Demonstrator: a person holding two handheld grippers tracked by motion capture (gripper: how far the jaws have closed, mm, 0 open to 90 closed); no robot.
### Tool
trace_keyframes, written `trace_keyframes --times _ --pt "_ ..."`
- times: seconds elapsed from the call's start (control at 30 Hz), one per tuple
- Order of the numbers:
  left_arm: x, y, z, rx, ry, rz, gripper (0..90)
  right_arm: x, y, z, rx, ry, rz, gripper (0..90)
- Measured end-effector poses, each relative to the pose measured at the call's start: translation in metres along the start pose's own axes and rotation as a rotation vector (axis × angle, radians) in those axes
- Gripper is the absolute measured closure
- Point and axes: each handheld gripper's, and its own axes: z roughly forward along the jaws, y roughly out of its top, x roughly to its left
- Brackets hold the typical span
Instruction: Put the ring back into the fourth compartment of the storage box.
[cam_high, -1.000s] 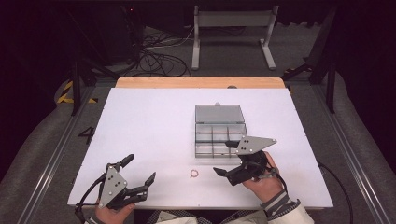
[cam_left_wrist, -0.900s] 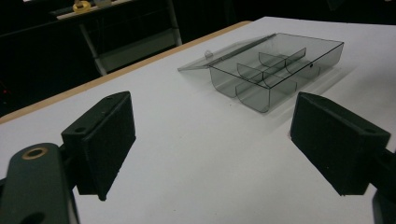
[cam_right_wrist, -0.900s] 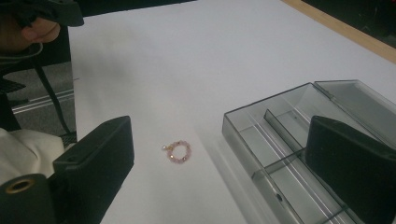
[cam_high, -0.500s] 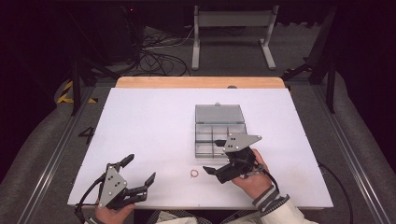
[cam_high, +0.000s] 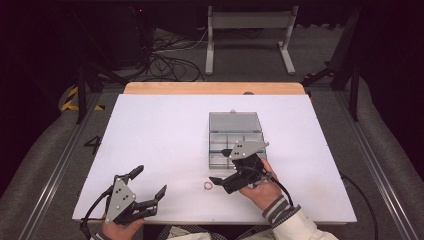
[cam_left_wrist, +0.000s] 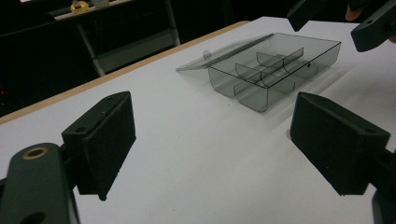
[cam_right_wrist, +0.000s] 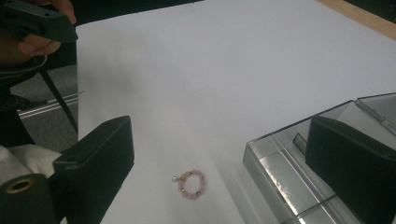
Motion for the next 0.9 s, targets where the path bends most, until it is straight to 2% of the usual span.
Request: trace_keyframes --times 0.27,0.37,0.47,0.57,0.9 --pt "0.0 0.0 -0.001 -0.006 0.001 -0.002 15.1 -0.005 -0.001 0.0 -0.001 0.019 0.058 13.7" --pt "0.0 0.0 0.0 -0.004 0.0 -0.002 15.1 -0.005 -0.002 0.001 0.011 0.0 0.073 18.6" --pt "0.0 0.0 0.0 -0.001 -0.003 0.0 15.4 -0.005 -0.002 0.002 0.035 -0.024 0.074 28.0" --pt "0.0 0.0 0.0 -0.002 -0.002 0.0 15.5 -0.005 -0.003 0.006 0.063 -0.03 0.07 33.8" --pt "0.0 0.0 0.0 0.0 -0.004 -0.001 15.4 -0.002 -0.006 0.028 0.166 -0.041 0.05 47.0"
